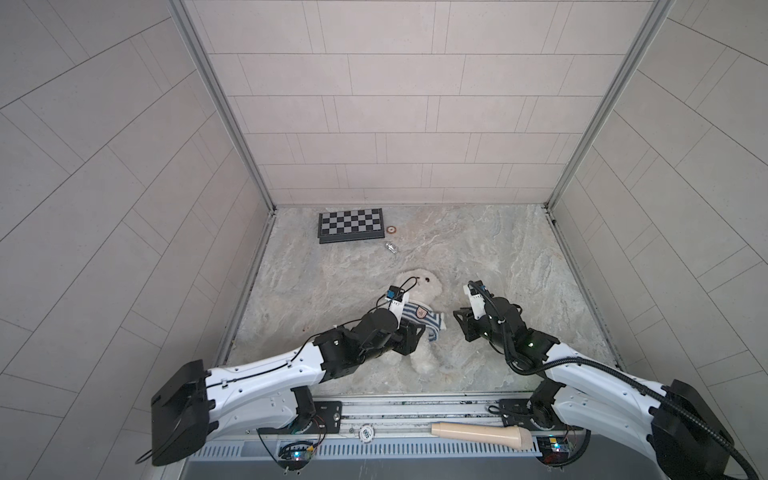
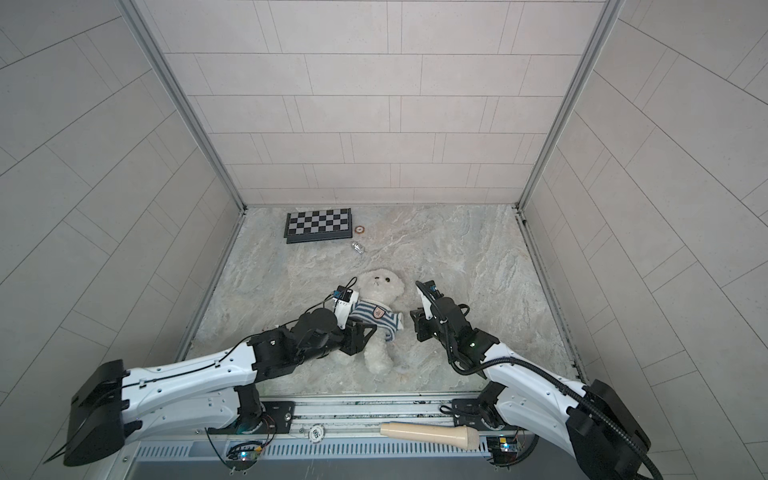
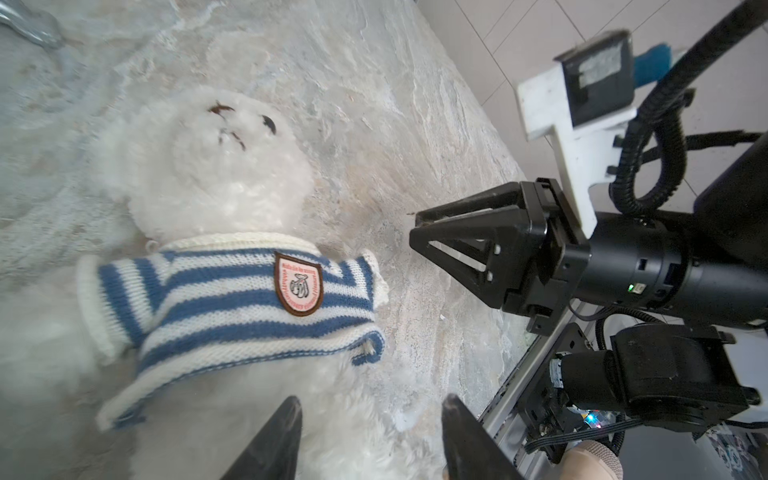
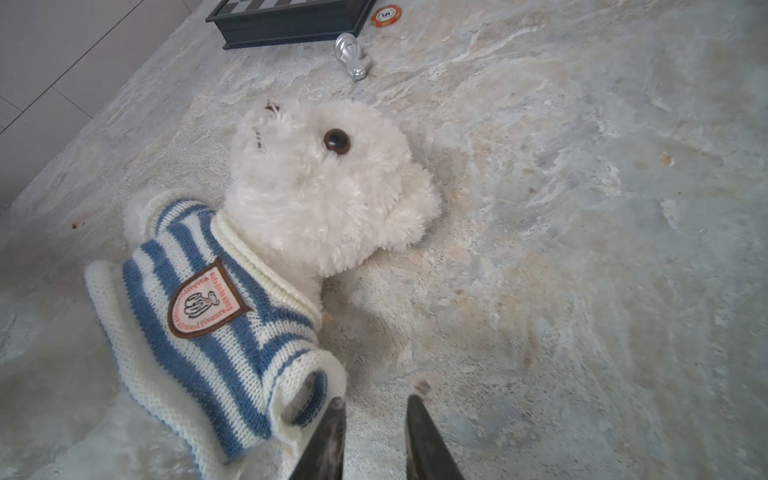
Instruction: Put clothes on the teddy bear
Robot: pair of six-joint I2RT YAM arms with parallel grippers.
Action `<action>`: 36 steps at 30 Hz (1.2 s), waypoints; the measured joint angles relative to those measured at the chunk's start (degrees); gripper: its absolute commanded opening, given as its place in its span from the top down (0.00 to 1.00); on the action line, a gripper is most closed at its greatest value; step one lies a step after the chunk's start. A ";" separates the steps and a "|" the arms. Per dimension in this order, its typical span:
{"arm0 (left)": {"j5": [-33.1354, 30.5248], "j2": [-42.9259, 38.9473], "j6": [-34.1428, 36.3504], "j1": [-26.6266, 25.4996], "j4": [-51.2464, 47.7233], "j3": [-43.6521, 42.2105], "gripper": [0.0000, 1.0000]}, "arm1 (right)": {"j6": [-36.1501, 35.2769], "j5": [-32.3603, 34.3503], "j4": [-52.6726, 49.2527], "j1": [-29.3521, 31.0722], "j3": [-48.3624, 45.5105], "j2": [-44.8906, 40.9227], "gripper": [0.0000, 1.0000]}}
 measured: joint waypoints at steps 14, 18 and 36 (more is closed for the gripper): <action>2.62 9.66 -3.37 5.42 7.89 -4.39 0.65 | 2.43 -4.39 8.52 4.87 -0.35 10.47 0.74; 3.13 8.92 -2.25 7.78 8.94 -5.55 0.67 | 2.80 -3.52 8.70 7.28 -0.26 10.91 0.74; -0.22 -0.61 6.86 15.10 3.04 -7.43 0.66 | 5.75 -0.20 7.61 15.63 2.19 8.22 0.67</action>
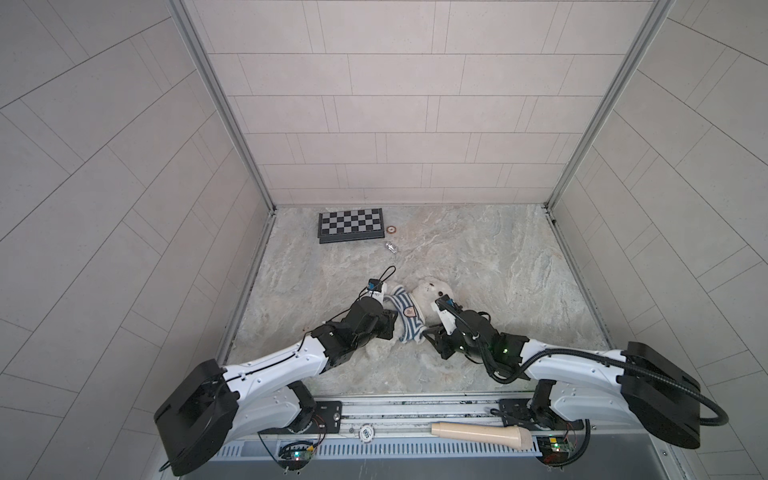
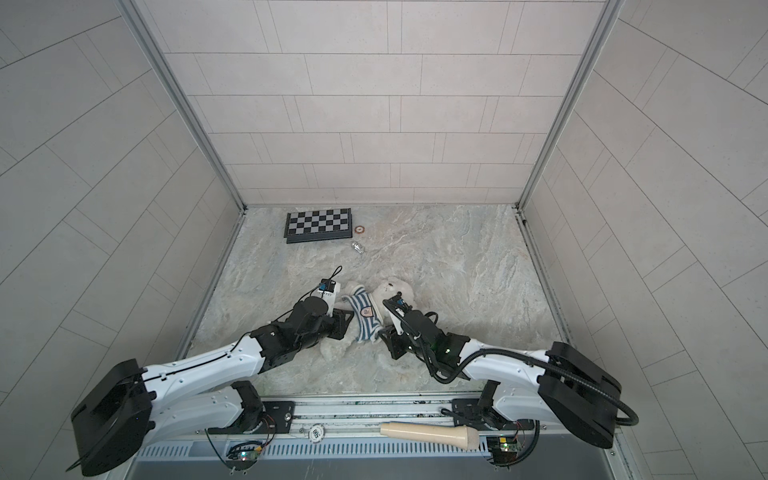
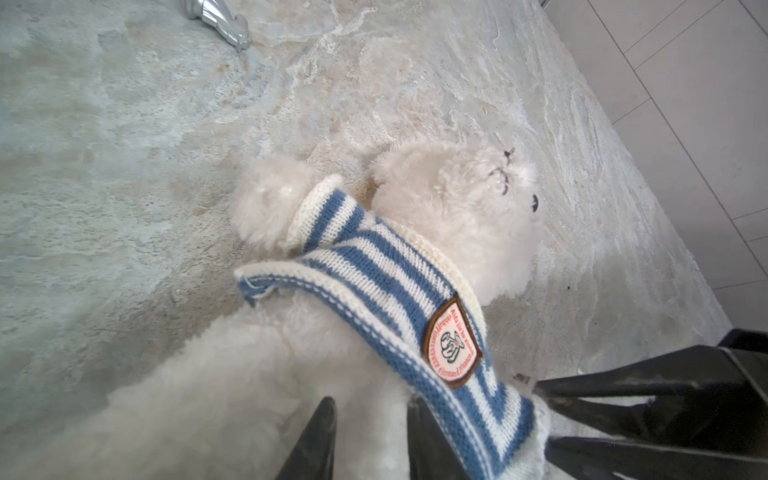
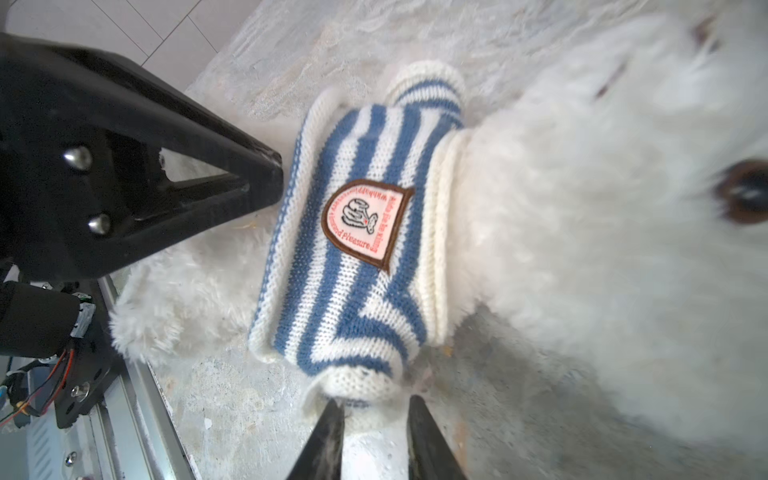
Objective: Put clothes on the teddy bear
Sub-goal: 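Move the right gripper to the bear's head while the left holds the sweater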
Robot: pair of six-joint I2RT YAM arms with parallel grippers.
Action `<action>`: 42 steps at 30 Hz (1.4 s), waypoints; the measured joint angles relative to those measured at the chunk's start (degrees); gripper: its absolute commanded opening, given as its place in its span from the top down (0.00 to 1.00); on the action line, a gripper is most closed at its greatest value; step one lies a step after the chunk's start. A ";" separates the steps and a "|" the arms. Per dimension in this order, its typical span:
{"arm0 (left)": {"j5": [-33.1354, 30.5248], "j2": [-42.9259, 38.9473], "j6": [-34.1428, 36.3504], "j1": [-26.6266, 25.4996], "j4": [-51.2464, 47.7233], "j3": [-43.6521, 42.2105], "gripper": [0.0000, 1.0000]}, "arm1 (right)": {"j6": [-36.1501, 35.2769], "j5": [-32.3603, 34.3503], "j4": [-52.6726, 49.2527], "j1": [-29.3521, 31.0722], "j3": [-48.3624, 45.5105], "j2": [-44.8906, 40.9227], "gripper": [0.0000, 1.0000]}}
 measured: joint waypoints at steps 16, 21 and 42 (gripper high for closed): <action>-0.55 -7.43 -2.21 -8.85 -6.78 0.70 0.54 | -5.81 -4.13 -11.63 -20.37 -1.29 -7.72 0.25; -0.11 -5.44 -3.76 -9.16 -6.84 1.16 0.53 | -8.59 -7.39 -11.02 -21.11 1.75 0.52 0.18; 1.75 -1.09 -4.37 -9.25 -4.66 1.25 0.54 | -13.68 -15.98 -5.22 -23.50 14.58 24.24 0.64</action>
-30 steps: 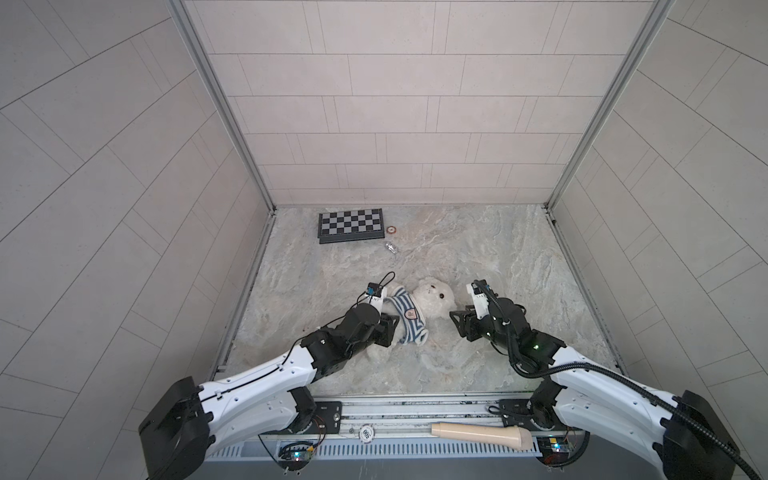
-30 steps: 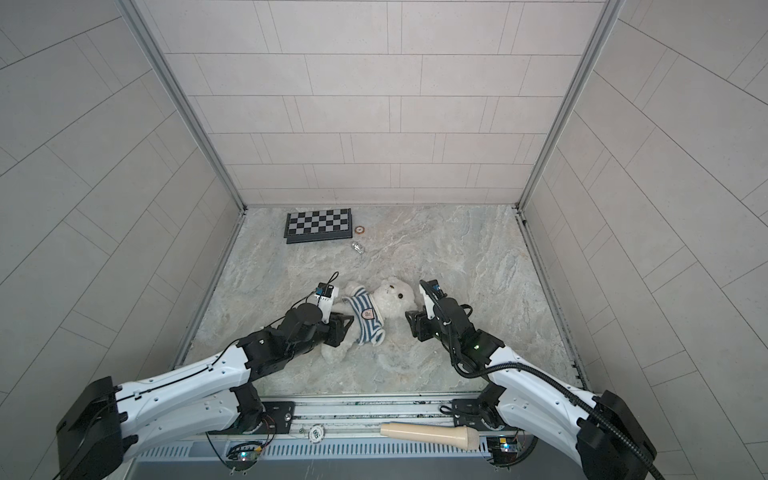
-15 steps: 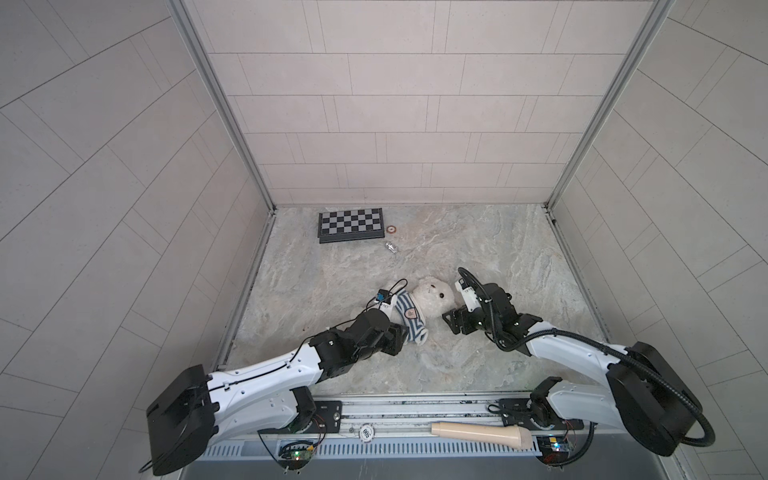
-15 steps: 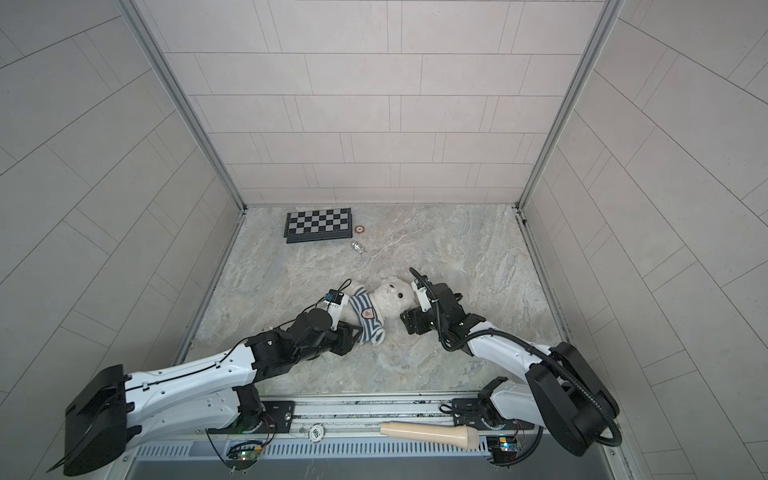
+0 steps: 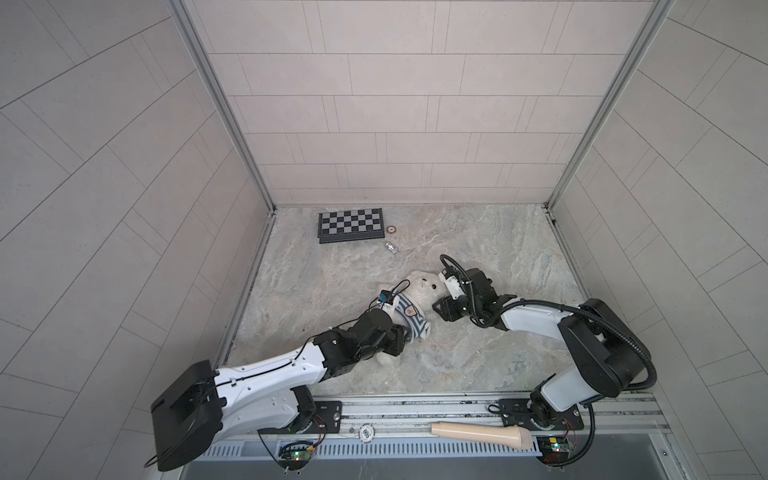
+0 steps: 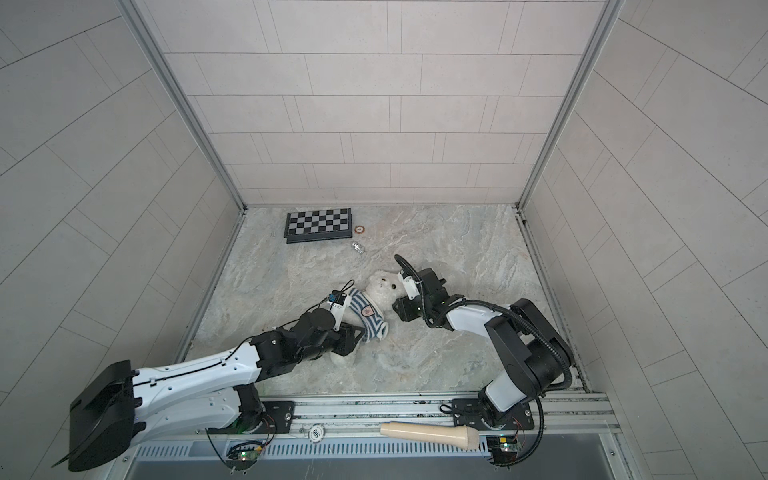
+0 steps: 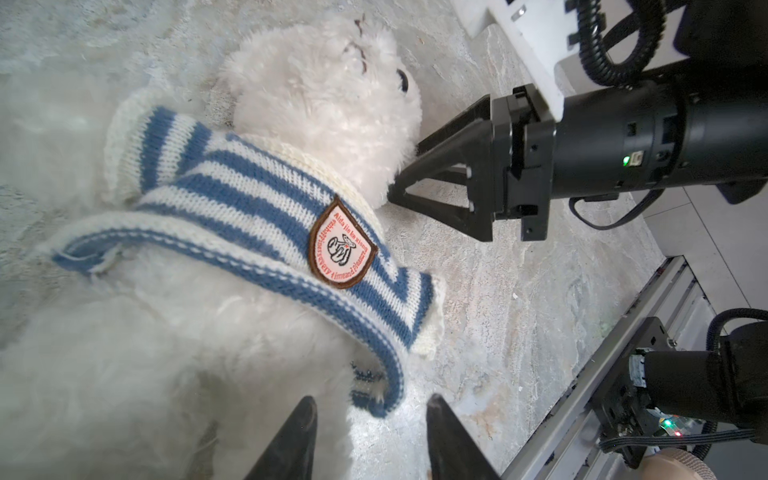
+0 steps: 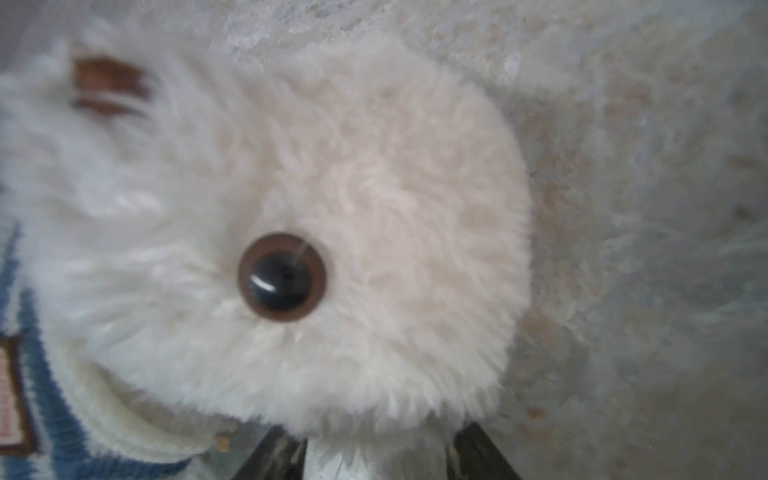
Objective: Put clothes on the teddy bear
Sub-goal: 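Move the right gripper to the bear's head while the left holds the sweater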
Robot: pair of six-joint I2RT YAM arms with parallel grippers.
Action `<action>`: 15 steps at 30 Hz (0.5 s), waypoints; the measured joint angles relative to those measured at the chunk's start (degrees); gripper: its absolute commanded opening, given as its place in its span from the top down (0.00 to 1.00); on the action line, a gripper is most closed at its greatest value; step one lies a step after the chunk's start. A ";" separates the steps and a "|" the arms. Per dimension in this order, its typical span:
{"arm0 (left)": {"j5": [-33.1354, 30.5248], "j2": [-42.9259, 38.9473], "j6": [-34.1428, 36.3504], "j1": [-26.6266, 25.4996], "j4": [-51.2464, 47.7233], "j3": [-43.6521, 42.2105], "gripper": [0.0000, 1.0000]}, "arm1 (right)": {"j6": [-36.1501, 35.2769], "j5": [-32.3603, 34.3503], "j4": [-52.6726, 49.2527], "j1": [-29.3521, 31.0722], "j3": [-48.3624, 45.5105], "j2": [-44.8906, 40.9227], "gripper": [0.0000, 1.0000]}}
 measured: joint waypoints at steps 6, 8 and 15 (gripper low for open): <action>-0.31 0.26 -0.09 0.07 0.46 0.00 0.54 | 0.07 -0.74 0.31 0.00 -0.57 -0.02 0.77; -0.39 0.24 -0.09 0.22 0.44 0.00 0.54 | 0.04 -0.87 0.72 0.00 -1.11 -0.28 0.82; -0.50 -0.63 -0.07 0.33 0.35 0.00 0.55 | -0.07 -0.81 0.70 0.07 -3.96 -3.17 1.00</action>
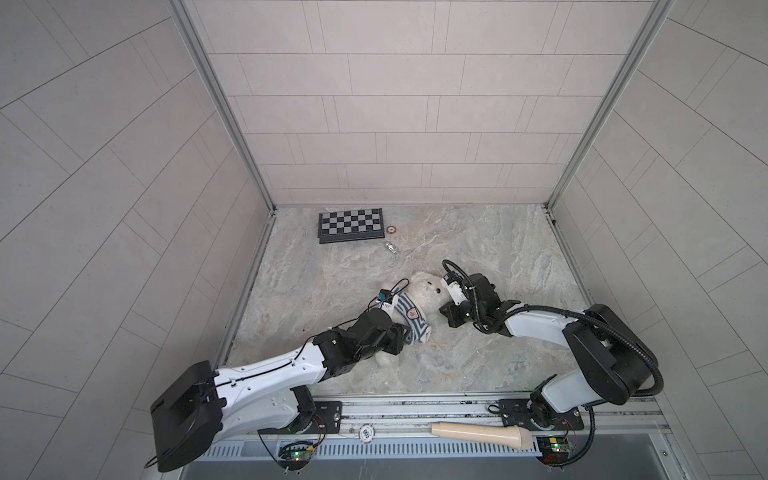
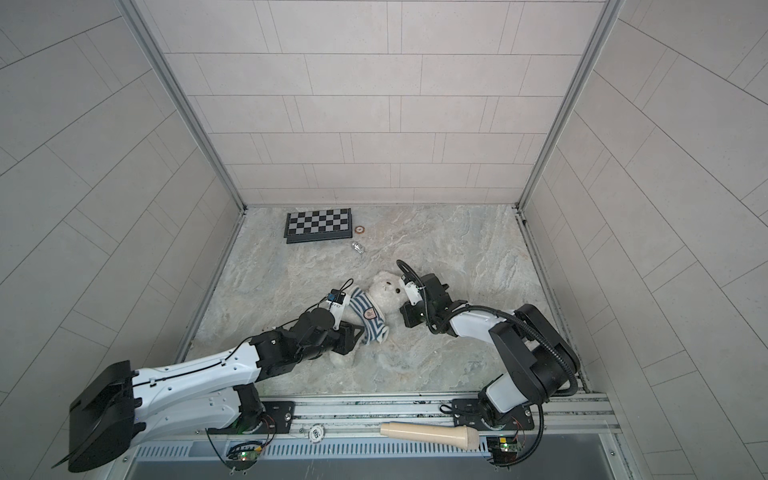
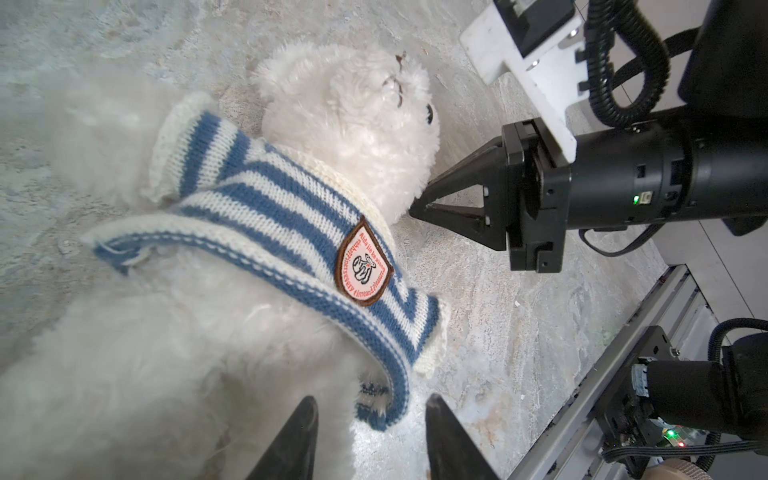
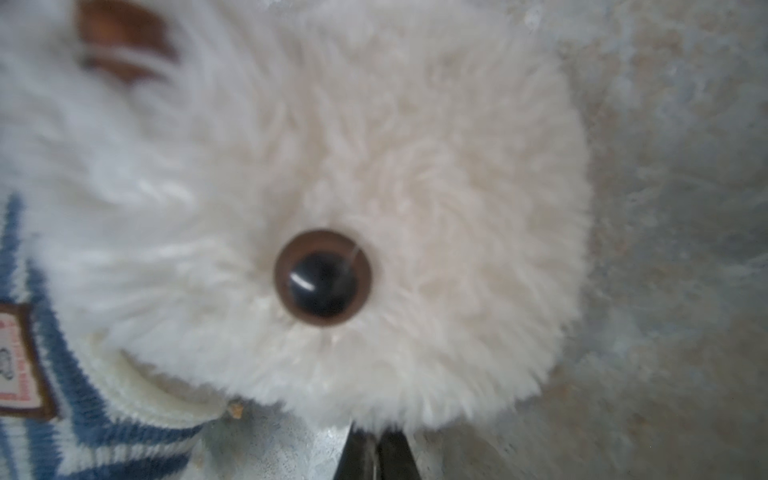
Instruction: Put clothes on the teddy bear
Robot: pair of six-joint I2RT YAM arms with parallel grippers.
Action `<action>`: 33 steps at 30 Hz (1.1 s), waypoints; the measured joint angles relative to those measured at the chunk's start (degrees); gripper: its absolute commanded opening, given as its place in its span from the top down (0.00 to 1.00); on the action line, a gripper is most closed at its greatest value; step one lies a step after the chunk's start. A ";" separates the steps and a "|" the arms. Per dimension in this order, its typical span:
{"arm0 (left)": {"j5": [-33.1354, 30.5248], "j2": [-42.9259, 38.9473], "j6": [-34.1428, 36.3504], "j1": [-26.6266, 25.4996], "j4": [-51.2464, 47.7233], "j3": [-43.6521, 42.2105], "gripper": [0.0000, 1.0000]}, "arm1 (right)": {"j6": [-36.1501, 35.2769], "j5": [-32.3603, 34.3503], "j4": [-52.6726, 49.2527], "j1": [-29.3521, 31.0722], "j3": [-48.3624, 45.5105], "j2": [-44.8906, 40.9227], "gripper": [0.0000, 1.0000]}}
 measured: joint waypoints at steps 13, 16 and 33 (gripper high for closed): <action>-0.39 -2.32 0.20 0.00 -1.25 0.00 0.54 | 1.25 4.46 -5.31 6.16 -4.44 -13.55 1.00; -0.50 -2.38 0.09 0.00 -1.49 -0.17 0.53 | 2.10 6.10 -6.75 8.41 -5.25 -15.98 1.00; -0.87 0.26 -1.66 -0.02 -0.37 -3.10 0.62 | 4.28 9.86 -9.05 11.87 -6.88 -17.35 1.00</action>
